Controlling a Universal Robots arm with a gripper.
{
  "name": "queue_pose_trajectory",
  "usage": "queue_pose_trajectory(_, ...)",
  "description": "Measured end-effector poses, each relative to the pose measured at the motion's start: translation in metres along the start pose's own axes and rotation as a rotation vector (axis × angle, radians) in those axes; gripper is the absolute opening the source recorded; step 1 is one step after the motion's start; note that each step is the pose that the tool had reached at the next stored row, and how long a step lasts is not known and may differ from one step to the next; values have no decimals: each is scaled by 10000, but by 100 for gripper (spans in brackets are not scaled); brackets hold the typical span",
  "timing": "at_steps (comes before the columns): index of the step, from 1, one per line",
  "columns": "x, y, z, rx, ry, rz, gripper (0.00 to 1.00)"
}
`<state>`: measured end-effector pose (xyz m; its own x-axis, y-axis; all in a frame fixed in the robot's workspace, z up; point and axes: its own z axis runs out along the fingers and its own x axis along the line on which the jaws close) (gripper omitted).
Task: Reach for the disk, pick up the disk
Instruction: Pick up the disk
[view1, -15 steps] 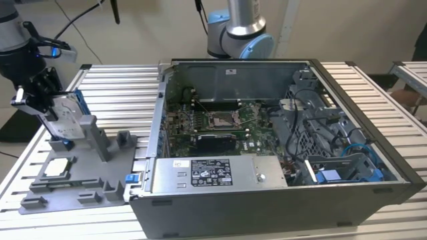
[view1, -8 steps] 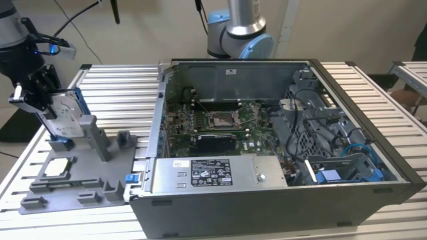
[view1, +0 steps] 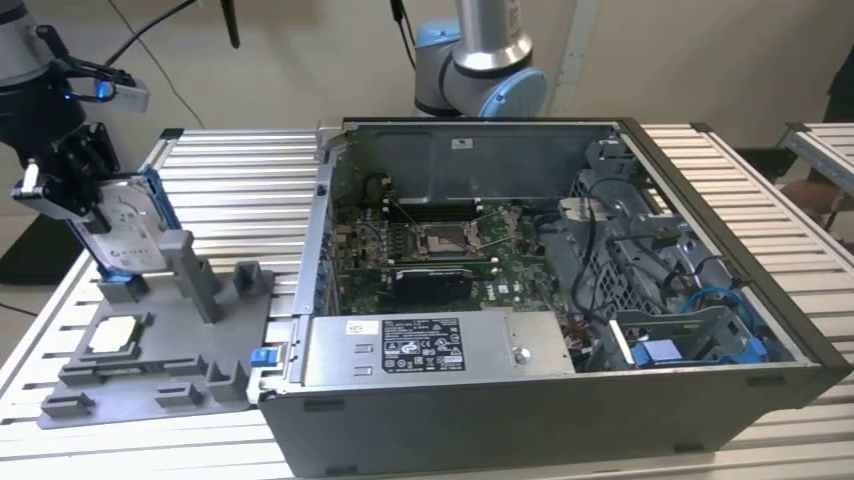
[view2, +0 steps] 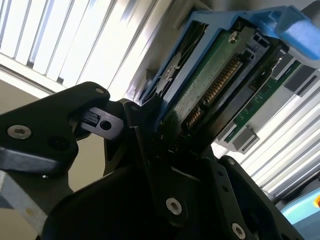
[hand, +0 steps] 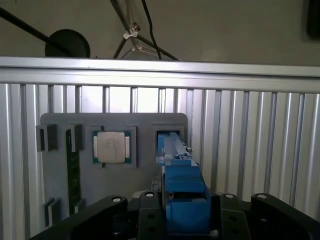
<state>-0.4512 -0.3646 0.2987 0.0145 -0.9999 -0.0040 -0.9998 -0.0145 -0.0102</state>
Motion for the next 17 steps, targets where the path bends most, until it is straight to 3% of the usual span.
queue_pose_trajectory(17,0,-2,-188,-1,1,-1,0)
